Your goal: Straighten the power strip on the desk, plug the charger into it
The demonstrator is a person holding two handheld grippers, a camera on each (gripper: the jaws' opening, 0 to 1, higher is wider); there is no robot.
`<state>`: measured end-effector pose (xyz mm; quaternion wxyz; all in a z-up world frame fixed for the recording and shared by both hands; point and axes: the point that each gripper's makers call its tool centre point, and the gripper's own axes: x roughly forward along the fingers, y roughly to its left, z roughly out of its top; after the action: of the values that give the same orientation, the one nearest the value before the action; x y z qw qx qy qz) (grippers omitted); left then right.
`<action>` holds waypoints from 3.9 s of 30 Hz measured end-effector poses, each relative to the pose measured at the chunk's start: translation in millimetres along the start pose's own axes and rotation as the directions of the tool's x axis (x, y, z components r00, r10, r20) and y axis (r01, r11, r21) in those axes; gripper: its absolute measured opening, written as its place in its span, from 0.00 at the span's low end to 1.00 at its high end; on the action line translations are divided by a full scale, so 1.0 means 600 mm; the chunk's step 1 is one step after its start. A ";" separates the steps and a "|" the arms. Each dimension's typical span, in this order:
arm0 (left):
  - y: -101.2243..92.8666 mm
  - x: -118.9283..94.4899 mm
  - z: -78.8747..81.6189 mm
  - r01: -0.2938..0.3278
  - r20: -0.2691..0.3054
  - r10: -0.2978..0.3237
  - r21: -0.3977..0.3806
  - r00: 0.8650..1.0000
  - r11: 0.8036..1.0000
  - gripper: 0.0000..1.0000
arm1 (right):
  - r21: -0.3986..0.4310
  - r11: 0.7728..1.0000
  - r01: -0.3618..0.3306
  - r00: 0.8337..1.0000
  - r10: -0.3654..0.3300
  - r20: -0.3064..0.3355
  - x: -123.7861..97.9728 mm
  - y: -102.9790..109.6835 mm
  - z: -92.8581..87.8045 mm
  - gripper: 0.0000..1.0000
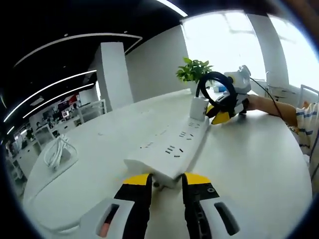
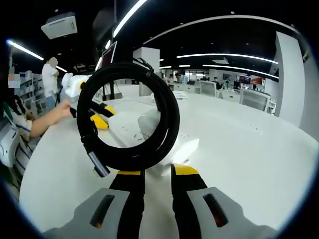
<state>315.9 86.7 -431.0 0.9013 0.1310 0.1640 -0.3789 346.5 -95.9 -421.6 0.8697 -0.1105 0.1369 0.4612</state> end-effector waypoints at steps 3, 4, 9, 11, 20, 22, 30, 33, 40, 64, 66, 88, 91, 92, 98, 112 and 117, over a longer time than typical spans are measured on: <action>0.001 0.002 0.000 -0.008 0.002 0.008 -0.004 1.000 1.000 0.25 | 0.018 1.000 0.009 1.000 -0.009 0.003 0.000 -0.004 0.000 0.17; 0.002 0.003 0.001 -0.009 0.003 0.010 -0.006 1.000 1.000 0.25 | 0.022 1.000 0.017 1.000 -0.017 0.005 -0.001 -0.007 0.000 0.16; 0.005 0.007 0.002 -0.013 0.009 0.013 -0.015 1.000 1.000 0.25 | 0.032 0.999 0.021 1.000 -0.021 0.005 -0.001 -0.008 0.000 0.15; 0.006 0.009 0.002 -0.013 0.010 0.013 -0.018 1.000 1.000 0.25 | 0.030 0.999 0.022 1.000 -0.022 0.003 -0.001 -0.007 0.001 0.16; 0.014 0.015 0.004 -0.023 0.007 0.024 -0.025 1.000 0.999 0.26 | 0.027 0.999 0.046 0.999 -0.045 -0.006 0.001 -0.006 0.002 0.15; 0.016 0.016 0.004 -0.026 0.006 0.026 -0.025 1.000 0.999 0.26 | 0.027 0.998 0.049 0.999 -0.048 -0.006 0.002 -0.005 0.002 0.15; 0.022 0.022 0.005 -0.035 0.009 0.035 -0.037 0.999 0.999 0.27 | 0.027 0.998 0.055 0.998 -0.055 -0.012 0.003 -0.004 0.001 0.15; 0.024 0.024 0.005 -0.039 0.013 0.039 -0.045 0.999 0.998 0.27 | 0.030 0.998 0.058 0.998 -0.058 -0.014 0.004 -0.005 0.001 0.15; 0.030 0.029 0.006 -0.048 0.023 0.049 -0.053 0.999 0.997 0.28 | 0.040 0.997 0.067 0.998 -0.067 -0.012 0.007 -0.007 0.002 0.15; 0.043 0.044 0.012 -0.072 0.057 0.078 -0.103 0.995 0.992 0.29 | 0.067 0.991 0.112 0.994 -0.112 -0.008 0.015 -0.026 0.005 0.13; 0.044 0.044 0.012 -0.073 0.060 0.080 -0.108 0.995 0.991 0.29 | 0.065 0.991 0.118 0.993 -0.118 -0.008 0.016 -0.028 0.005 0.13; 0.047 0.045 0.013 -0.077 0.066 0.086 -0.130 0.994 0.989 0.29 | 0.078 0.985 0.157 0.988 -0.157 -0.008 0.020 -0.035 0.007 0.13; 0.047 0.045 0.013 -0.076 0.066 0.086 -0.131 0.994 0.988 0.29 | 0.077 0.984 0.163 0.987 -0.162 -0.011 0.020 -0.034 0.007 0.13; 0.047 0.045 0.013 -0.076 0.066 0.086 -0.132 0.994 0.988 0.29 | 0.077 0.983 0.165 0.986 -0.164 -0.012 0.020 -0.034 0.007 0.13; 0.046 0.047 0.014 -0.079 0.065 0.088 -0.128 0.994 0.989 0.29 | 0.064 0.982 0.175 0.984 -0.174 -0.027 0.020 -0.034 0.007 0.14; 0.045 0.047 0.015 -0.078 0.065 0.087 -0.133 0.994 0.988 0.29 | 0.080 0.980 0.182 0.983 -0.179 -0.034 0.018 -0.035 0.005 0.14; 0.045 0.047 0.014 -0.079 0.065 0.088 -0.134 0.994 0.988 0.29 | 0.088 0.979 0.184 0.983 -0.181 -0.037 0.018 -0.035 0.004 0.14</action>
<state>355.8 83.5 -431.3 0.9283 0.0649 0.1506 -0.3336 370.0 -98.5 -421.7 0.9104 -0.0895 0.1598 0.3710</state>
